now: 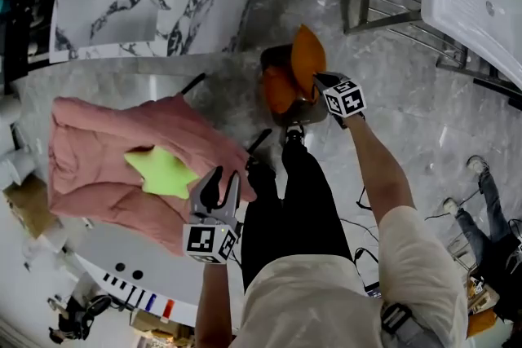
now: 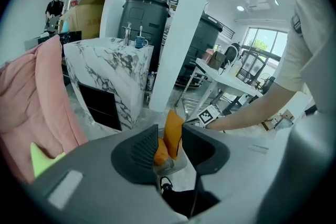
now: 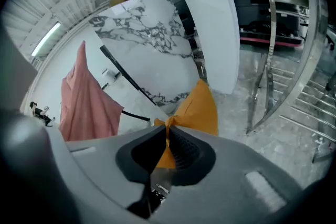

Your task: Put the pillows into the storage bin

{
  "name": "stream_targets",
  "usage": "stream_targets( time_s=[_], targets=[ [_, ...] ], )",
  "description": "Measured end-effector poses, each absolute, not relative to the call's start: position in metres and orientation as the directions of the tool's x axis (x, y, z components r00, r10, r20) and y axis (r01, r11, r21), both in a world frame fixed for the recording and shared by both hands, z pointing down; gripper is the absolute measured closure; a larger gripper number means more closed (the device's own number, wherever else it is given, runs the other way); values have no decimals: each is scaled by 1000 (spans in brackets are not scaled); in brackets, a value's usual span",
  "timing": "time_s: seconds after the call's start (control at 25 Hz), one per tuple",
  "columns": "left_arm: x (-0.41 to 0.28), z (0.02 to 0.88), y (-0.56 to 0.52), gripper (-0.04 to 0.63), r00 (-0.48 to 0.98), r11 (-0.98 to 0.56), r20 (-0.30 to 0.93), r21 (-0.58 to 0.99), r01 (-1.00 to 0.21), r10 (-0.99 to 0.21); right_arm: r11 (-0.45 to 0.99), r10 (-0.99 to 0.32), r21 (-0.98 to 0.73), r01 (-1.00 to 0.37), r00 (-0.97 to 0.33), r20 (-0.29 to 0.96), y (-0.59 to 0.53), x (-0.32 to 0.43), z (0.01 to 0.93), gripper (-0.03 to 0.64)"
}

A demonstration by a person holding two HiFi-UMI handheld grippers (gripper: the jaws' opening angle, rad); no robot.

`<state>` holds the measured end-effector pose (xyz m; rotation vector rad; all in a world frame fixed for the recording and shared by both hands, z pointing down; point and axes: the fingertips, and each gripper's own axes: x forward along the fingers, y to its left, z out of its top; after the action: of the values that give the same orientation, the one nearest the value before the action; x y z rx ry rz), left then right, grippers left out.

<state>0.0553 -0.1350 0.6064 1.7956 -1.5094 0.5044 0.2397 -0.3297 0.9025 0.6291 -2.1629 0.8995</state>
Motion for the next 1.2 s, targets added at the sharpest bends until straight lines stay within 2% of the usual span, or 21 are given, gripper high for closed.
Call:
stream_targets(
  time_s=[0.4,0.68,0.76,0.88,0.92,1.2],
  targets=[
    [62,629,-143,440,246,-28,719,301,-953,-651,536,-138,-423,-731,-570,810,-334,251,957,592],
    [52,631,-150,440,228,-14,722,290,-957,-653,499,-160,-333,-800,-463,872,-335,264,988,587],
    [48,632,-149,440,219,-2,724,288,-958,-654,527,-183,-243,-814,-388,903,-338,270,991,561],
    [47,630,-146,440,214,0,723,284,-959,-657,560,-193,-181,-809,-339,921,-337,271,990,445],
    [47,627,-145,440,213,-1,720,283,-959,-660,561,-194,-178,-808,-338,921,-335,271,988,430],
    [38,600,-148,440,202,-13,678,272,-962,-707,548,-227,-228,-805,-405,886,-327,259,942,430]
  ],
)
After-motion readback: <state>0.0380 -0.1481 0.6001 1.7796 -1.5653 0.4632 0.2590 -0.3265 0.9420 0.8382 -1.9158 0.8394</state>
